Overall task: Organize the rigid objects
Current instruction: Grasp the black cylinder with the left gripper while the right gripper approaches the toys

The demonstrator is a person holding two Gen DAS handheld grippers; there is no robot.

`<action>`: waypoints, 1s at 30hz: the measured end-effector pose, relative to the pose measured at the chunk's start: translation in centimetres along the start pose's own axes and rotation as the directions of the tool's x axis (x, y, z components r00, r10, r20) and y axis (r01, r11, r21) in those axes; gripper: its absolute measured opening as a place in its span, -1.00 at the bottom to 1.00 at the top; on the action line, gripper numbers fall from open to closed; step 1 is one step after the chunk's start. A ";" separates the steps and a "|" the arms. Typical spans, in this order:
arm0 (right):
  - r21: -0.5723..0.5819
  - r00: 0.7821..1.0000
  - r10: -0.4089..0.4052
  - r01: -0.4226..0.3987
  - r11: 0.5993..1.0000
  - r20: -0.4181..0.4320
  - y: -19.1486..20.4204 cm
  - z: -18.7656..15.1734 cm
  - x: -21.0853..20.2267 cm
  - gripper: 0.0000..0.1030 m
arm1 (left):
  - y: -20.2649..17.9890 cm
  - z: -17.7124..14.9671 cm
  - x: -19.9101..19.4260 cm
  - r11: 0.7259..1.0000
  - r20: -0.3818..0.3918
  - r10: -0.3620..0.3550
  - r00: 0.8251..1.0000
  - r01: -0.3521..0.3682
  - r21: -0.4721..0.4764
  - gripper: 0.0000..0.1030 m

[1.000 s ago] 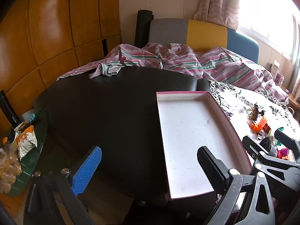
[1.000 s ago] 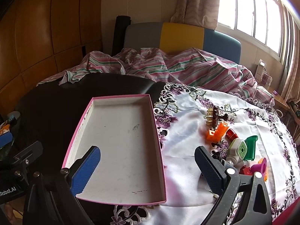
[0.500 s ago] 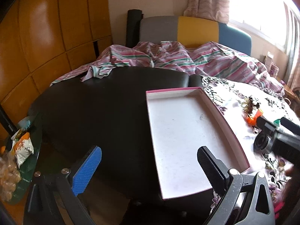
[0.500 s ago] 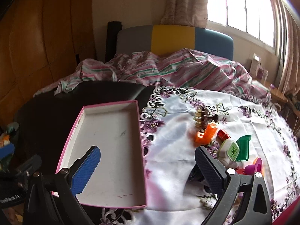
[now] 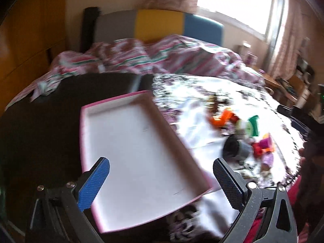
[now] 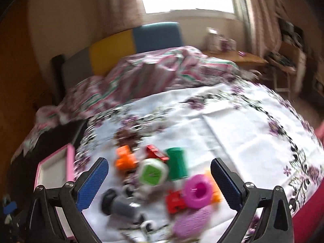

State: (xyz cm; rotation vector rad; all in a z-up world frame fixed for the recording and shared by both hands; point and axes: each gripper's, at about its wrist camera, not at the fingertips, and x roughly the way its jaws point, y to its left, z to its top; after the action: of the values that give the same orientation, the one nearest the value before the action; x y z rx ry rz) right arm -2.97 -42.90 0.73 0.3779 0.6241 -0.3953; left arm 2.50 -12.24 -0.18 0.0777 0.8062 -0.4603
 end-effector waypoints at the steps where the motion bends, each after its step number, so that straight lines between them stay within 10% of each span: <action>1: 0.039 1.000 -0.009 0.009 0.999 0.001 -1.6 0.2 0.4 1.00 | -1.1 0.4 0.6 0.999 -0.015 -0.050 0.999 0.050 0.017 0.99; 8: 0.245 0.999 0.036 -0.036 0.969 0.005 -6.3 0.1 1.3 1.00 | -7.3 1.9 4.6 0.962 -0.126 -0.218 0.968 0.235 0.137 0.99; 25: 0.274 0.995 0.101 -0.103 0.956 0.024 -6.5 0.0 1.0 1.00 | -15.5 1.6 13.8 0.934 -0.253 -0.115 0.961 0.191 0.301 0.99; 27: 0.285 0.994 0.103 -0.106 0.953 0.026 -6.7 -0.1 1.0 1.00 | -15.7 1.3 14.5 0.931 -0.266 -0.108 0.958 0.191 0.310 0.80; 28: 0.291 0.994 0.106 -0.109 0.951 0.026 -6.8 -0.1 1.0 1.00 | -15.8 1.1 14.9 0.929 -0.281 -0.123 0.952 0.210 0.306 0.25; 30: 0.295 0.994 0.107 -0.110 0.949 0.027 -6.9 -0.1 1.0 1.00 | -15.4 1.0 14.9 0.931 -0.280 -0.147 0.949 0.228 0.284 0.25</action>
State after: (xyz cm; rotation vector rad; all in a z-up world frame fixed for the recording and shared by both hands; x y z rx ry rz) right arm -5.46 -49.03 -1.45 0.6935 0.5313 -0.3852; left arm 5.56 -31.79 -8.45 0.3632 0.9931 -0.7715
